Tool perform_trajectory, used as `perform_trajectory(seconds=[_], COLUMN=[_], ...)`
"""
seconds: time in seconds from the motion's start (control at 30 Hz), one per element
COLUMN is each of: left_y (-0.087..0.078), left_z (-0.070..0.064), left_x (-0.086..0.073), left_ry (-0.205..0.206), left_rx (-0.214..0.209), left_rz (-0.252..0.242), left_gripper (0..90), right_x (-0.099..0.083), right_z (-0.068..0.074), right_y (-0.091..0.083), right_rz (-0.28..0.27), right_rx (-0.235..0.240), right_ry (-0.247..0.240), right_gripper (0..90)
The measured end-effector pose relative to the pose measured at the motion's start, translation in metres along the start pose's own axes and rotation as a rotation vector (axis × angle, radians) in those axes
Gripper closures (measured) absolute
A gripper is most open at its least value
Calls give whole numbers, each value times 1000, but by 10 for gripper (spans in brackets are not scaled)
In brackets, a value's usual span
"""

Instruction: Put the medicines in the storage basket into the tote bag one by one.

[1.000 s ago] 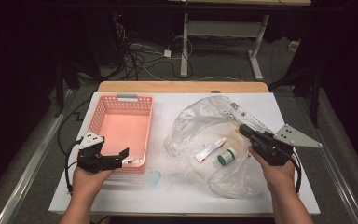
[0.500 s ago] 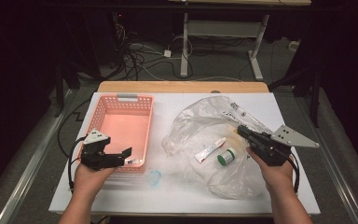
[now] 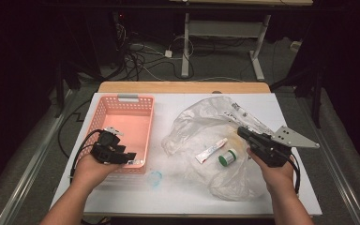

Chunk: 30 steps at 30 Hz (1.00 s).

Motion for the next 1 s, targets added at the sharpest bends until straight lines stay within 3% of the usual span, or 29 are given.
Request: perform_trajectory(seconds=[0.13,0.23,0.27,0.5,0.77,1.0], left_y=[5,8,11,20,26,27], left_z=[3,4,4,4,6,6], left_x=[8,11,15,23,31,36], left_ry=[6,10,11,13,11,35], left_rx=[-22,-34,-38,-76,-65,9], left_rz=[91,117,152,259,307,317], left_gripper=[421,411,408,411,424,426], right_x=[0,0,0,0,0,0], right_z=[0,0,0,0,-1,-1], right_y=[1,0,0,0,0,0], right_rz=[-3,-1,-3,0,-6,-2], right_rx=[4,3,4,6,8,8], right_ry=[-5,0,0,2,-1,5], right_gripper=[900,900,900,900,900,900])
Point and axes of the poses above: each handheld gripper's, and its own axes: y roughly forward along the jaws, x roughly out of its top, z roughly to its left, the point moved 1 cm from there along y, roughly forward along the jaws, and after that the axes turned 3 degrees about y, right-handed, at the moved point
